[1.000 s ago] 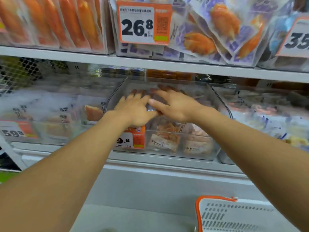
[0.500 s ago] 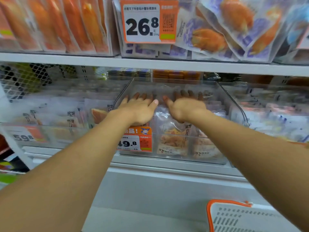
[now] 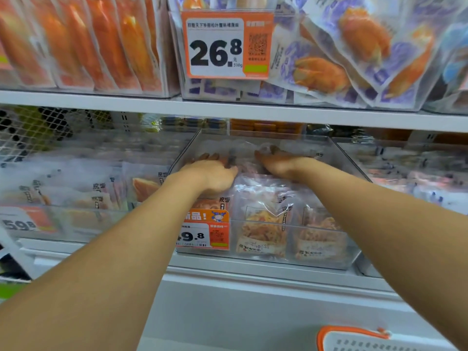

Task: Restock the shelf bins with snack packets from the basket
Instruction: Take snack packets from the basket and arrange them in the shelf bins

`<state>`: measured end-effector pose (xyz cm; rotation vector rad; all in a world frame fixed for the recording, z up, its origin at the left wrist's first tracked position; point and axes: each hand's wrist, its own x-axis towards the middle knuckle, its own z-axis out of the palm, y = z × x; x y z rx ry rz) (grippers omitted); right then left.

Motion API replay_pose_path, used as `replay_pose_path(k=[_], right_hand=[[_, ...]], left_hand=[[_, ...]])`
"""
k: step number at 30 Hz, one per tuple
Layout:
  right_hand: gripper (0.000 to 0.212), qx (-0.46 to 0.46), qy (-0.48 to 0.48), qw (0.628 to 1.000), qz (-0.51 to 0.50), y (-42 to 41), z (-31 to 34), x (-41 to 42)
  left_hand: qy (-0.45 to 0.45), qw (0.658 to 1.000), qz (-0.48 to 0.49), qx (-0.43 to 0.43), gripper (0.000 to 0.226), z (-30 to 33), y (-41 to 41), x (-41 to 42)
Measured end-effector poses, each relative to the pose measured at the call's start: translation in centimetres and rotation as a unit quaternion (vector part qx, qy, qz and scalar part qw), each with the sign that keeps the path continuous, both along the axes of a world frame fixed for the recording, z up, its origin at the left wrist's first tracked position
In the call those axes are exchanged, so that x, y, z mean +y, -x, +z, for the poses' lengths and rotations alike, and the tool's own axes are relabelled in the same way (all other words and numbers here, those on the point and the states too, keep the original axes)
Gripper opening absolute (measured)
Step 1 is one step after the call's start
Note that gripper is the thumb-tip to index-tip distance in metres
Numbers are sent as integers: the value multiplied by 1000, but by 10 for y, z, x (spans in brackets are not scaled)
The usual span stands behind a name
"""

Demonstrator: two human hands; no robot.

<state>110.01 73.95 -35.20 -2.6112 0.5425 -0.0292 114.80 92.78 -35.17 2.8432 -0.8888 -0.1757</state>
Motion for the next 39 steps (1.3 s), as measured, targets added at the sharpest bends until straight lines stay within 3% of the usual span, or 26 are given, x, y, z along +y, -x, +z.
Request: replay_pose_path(k=[2, 5, 7, 12, 16, 19, 21, 24, 26, 28, 30, 31, 34, 37, 39], right_hand=[[64, -12, 33, 999, 2, -6, 0, 8], [81, -42, 169, 984, 31, -14, -5, 9], [74, -5, 159, 983, 91, -18, -6, 12], [76, 46, 152, 984, 79, -20, -4, 19], [90, 27, 113, 993, -20, -11, -8, -4], [75, 21, 41, 999, -22, -1, -6, -9], [71, 38, 60, 997, -19, 3, 2, -1], [81, -90, 139, 986, 6, 7, 16, 30], [53, -208, 110, 970, 55, 15, 23, 72], [34, -272, 91, 943, 170, 25, 33, 127], [41, -249, 150, 915, 278, 19, 40, 174], [51, -203, 191, 911, 305, 9, 45, 193], [68, -38, 280, 913, 295, -31, 51, 236], [58, 117, 342, 886, 292, -51, 40, 242], [50, 165, 371, 871, 277, -63, 27, 233]], left_hand=[[-1, 1000, -15, -1, 60, -5, -5, -5], [1, 999, -41, 7, 55, -9, -10, -12], [4, 999, -42, -15, 54, -11, -9, -12], [49, 994, 46, -85, 68, -11, -2, -1], [49, 998, 32, 10, 61, -4, -7, -4], [74, 997, 11, 25, 58, -6, -5, -1], [135, 990, -10, 25, 51, -4, 4, 6], [314, 946, -74, -30, 32, 16, 25, 27], [397, 905, -82, -132, 19, 23, 33, 57], [420, 875, -32, -237, 20, 22, 34, 101], [377, 876, 44, -297, 22, 17, 26, 151], [323, 896, 94, -290, 31, 12, 15, 175], [129, 956, 212, -153, 67, -2, -12, 221], [7, 978, 201, -58, 68, -16, -27, 239], [-5, 981, 189, -38, 65, -14, -31, 246]])
